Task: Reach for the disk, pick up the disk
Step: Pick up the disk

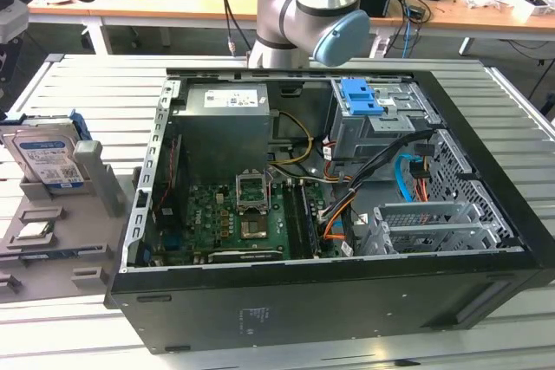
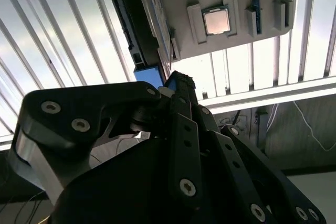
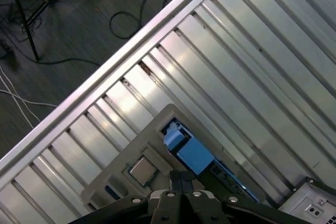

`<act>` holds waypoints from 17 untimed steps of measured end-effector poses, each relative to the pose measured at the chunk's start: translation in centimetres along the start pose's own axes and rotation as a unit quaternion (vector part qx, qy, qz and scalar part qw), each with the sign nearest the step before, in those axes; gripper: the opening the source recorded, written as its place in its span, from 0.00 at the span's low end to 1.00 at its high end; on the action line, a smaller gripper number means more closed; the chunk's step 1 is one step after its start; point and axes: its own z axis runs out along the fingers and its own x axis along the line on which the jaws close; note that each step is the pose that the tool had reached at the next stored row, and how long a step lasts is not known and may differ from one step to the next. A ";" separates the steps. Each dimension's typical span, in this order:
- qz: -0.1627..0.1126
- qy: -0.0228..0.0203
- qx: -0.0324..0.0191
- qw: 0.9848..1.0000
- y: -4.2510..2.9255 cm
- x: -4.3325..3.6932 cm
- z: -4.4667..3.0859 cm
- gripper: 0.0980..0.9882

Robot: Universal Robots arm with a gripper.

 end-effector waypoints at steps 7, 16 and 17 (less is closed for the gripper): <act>-0.031 0.001 0.000 1.000 0.00 0.00 0.00 0.01; -0.078 0.003 0.000 0.997 0.00 0.00 0.00 0.01; -0.083 0.003 0.000 0.997 0.00 0.00 0.00 0.01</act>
